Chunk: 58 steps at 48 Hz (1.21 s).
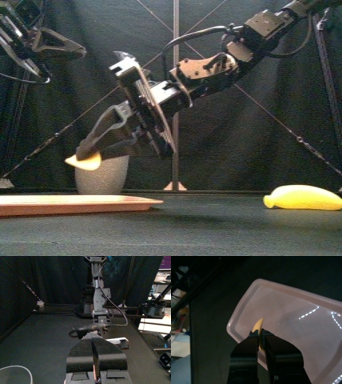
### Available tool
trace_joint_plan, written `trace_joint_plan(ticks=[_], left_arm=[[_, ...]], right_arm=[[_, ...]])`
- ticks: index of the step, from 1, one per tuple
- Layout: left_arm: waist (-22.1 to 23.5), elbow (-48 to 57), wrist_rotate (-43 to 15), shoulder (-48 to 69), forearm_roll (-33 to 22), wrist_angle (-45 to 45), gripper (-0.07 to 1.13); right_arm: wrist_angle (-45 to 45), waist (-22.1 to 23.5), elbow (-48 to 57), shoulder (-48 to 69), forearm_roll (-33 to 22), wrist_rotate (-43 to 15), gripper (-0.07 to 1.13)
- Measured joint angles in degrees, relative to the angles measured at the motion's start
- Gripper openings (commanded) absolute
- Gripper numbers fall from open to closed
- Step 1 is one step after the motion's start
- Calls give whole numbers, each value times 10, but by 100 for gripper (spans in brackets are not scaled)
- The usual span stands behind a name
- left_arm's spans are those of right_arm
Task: Pick the chip then place it on the pink plate
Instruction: Drop chip on the pink plate and return to neutral
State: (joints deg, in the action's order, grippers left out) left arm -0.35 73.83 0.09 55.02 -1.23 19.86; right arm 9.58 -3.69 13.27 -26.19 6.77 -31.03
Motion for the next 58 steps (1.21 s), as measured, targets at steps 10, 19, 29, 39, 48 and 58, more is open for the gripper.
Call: trace_joint_plan(ticks=[10,19,29,39,48,58], left_arm=[[1,2,-2,-1,0,1,-1],[0,4,-2,-1,1,1,-1],[0,7,-1,-1,1,1,-1],[0,14,0,-1,0,1,-1],[0,22,-2,-1,0,1,-1],[-2,23,-4,0,5,1,-1]], right_arm=[[-38,1,-51,-40,-4,0,65],[-45,2,-58,-45,-11,1,80],[-31,17,-26,-20,-33,7,80],[48,50,75,76,-110,6,80],[149,83,204,210,-156,7,80],[266,120,361,360,-183,44,80]])
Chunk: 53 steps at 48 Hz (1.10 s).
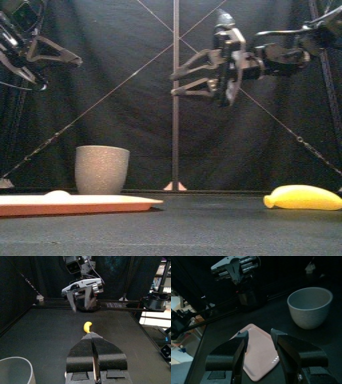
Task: Pick the chip then place it on the pink plate
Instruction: Drop chip on the pink plate and return to neutral
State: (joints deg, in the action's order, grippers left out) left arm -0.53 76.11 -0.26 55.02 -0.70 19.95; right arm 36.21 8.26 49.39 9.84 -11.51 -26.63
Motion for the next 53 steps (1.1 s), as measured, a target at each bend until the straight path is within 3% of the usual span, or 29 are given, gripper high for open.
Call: trace_joint_plan(ticks=[9,27,53], left_arm=[[-9,0,0,0,1,0,-1],[-28,0,1,0,1,0,-1],[-29,13,4,0,-27,0,-1]], right_arm=[[14,4,120,117,-33,55,80],[15,2,249,300,-11,51,80],[14,-5,229,273,-47,62,80]])
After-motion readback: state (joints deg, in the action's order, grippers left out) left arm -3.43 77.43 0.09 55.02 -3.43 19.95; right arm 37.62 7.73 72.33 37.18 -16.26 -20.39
